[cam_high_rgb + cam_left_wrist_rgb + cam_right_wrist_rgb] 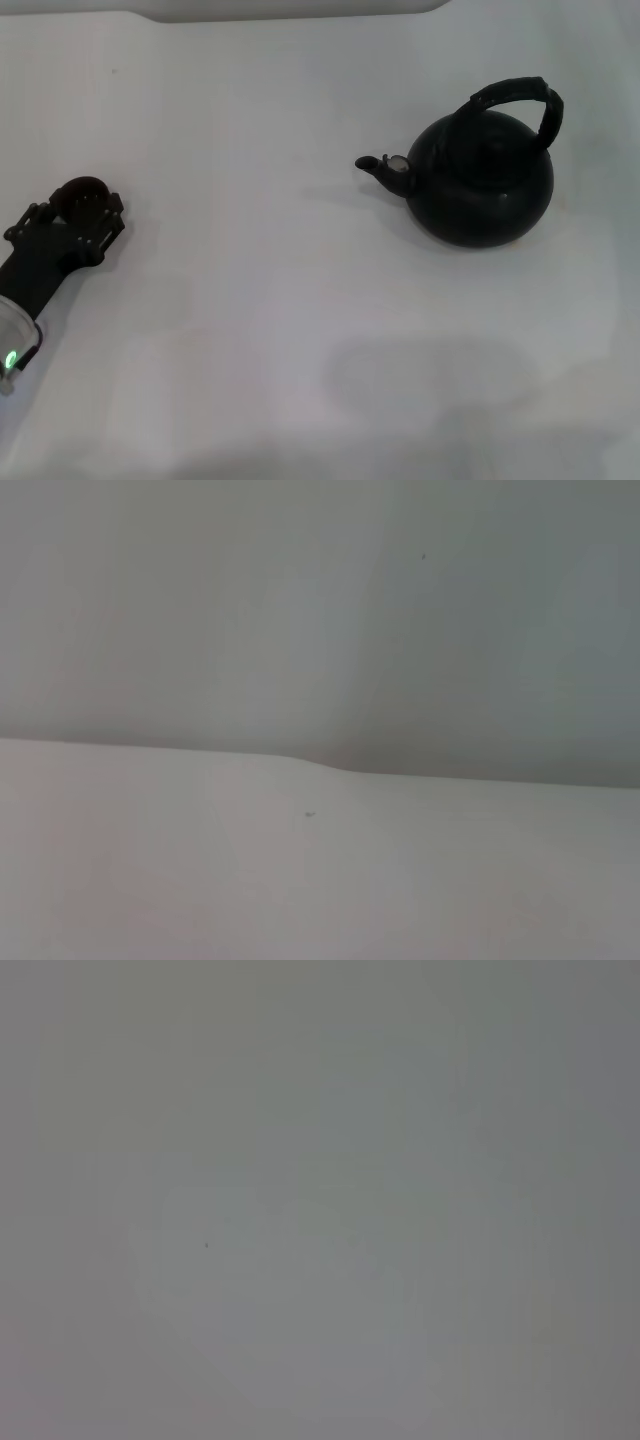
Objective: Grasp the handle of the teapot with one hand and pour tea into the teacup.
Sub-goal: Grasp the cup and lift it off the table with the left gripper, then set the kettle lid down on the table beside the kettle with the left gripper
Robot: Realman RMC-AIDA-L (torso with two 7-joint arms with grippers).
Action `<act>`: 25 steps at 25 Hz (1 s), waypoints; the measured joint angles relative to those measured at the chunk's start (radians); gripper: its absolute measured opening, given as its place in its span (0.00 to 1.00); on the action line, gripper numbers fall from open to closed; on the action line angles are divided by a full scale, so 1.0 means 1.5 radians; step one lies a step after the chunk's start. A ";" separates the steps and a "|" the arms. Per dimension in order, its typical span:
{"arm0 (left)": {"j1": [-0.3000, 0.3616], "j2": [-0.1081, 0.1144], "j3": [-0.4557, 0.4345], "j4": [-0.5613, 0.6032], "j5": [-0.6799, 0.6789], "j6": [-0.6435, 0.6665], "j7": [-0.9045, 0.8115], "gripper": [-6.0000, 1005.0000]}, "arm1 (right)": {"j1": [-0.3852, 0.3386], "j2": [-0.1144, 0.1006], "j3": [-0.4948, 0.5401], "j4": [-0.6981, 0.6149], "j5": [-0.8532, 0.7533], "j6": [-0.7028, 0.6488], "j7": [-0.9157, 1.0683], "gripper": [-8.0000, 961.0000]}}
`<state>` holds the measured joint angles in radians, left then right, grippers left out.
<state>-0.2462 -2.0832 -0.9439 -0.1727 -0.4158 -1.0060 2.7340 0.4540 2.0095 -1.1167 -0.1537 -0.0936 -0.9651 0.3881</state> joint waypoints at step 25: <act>-0.078 0.000 0.216 -0.043 0.003 -0.021 -0.002 0.70 | 0.000 0.001 -0.005 0.000 -0.001 0.000 0.003 0.90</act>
<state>-0.3625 -2.0831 -0.6196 -0.2374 -0.4109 -1.0381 2.7304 0.4542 2.0110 -1.1235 -0.1534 -0.0947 -0.9654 0.3930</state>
